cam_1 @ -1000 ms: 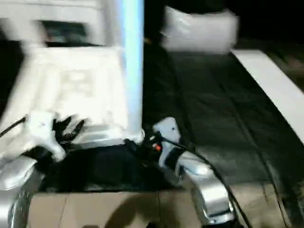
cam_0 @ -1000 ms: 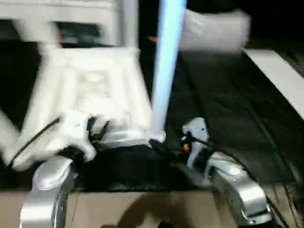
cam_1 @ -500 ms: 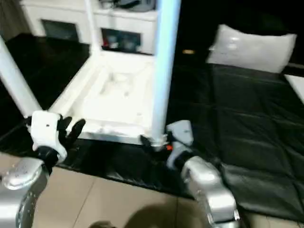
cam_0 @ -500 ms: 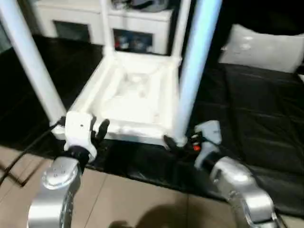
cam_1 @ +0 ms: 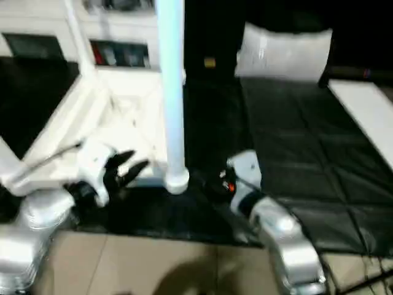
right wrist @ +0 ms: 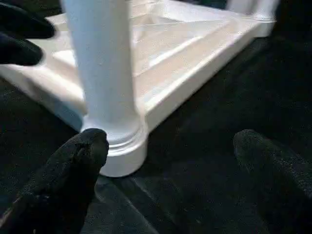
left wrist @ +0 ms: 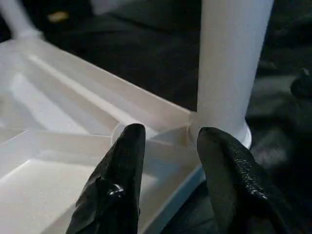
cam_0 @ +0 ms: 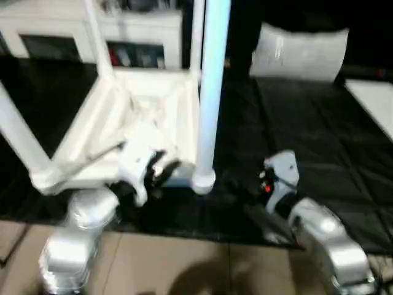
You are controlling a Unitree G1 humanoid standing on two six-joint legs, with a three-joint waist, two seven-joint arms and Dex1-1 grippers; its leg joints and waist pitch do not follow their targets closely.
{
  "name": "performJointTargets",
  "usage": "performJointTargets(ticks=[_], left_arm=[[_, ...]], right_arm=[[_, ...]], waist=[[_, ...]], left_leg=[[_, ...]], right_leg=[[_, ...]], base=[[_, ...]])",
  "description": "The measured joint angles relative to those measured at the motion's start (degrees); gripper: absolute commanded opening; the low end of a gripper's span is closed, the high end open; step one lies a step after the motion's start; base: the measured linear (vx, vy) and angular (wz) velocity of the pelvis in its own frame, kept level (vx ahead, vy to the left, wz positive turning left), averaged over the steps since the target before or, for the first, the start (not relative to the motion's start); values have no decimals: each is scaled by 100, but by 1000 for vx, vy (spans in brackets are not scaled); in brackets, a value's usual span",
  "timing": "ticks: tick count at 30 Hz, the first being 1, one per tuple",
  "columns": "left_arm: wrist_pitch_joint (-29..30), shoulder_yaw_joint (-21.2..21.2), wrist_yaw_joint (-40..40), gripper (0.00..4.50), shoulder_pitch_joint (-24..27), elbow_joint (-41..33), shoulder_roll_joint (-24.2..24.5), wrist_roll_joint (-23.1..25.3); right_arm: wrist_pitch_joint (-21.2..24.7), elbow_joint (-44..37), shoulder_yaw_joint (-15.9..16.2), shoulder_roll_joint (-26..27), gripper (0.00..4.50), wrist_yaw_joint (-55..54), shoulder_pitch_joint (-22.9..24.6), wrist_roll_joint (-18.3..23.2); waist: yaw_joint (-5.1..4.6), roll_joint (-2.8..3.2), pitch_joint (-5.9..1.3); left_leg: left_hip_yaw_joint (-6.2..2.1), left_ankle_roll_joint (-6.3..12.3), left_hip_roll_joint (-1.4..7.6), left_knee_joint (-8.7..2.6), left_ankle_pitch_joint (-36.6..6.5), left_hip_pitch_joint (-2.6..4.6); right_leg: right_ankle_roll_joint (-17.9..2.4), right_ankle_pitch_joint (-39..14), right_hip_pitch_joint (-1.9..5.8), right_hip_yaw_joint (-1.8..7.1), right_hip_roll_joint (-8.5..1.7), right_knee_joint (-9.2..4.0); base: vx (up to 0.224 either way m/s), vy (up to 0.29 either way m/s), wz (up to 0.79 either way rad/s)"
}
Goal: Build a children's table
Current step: Rotate leg to tighten
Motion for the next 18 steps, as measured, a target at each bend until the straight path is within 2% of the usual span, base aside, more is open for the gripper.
performJointTargets(ticks=[3,5,9,14,18], left_arm=[[-172,-392,-763,234,-383,529,396,1],[-278,-491,-1103,270,-545,825,600,14],[-455,-814,-1924,272,-1036,1612,758,4],[-1141,-1015,-2176,222,-1623,2620,701,221],[-1537,-1068,-2226,190,-1916,3157,559,295]], right_arm=[[-37,70,133,-237,450,421,-142,66],[-105,103,147,-366,450,625,-183,119],[-148,224,156,-591,450,1009,-223,205],[-188,257,161,-667,450,1220,-298,272],[-196,269,165,-685,450,1295,-341,307]], waist=[[33,5,2],[46,7,1],[77,6,2],[74,6,2],[87,6,2]], left_leg=[[18,44,0,-2,3,-48],[30,52,-1,-2,-1,-71],[46,56,-1,-2,-2,-67],[54,41,2,-2,13,-59],[56,39,5,-2,21,-58]], right_leg=[[-22,4,-46,7,-3,2],[-28,4,-79,14,-6,11],[-31,0,-83,18,-10,15],[-16,-2,-79,19,-11,16],[-16,2,-77,17,-11,16]], base=[[17,6,0],[0,0,0],[0,0,0],[0,0,0],[0,0,0]])
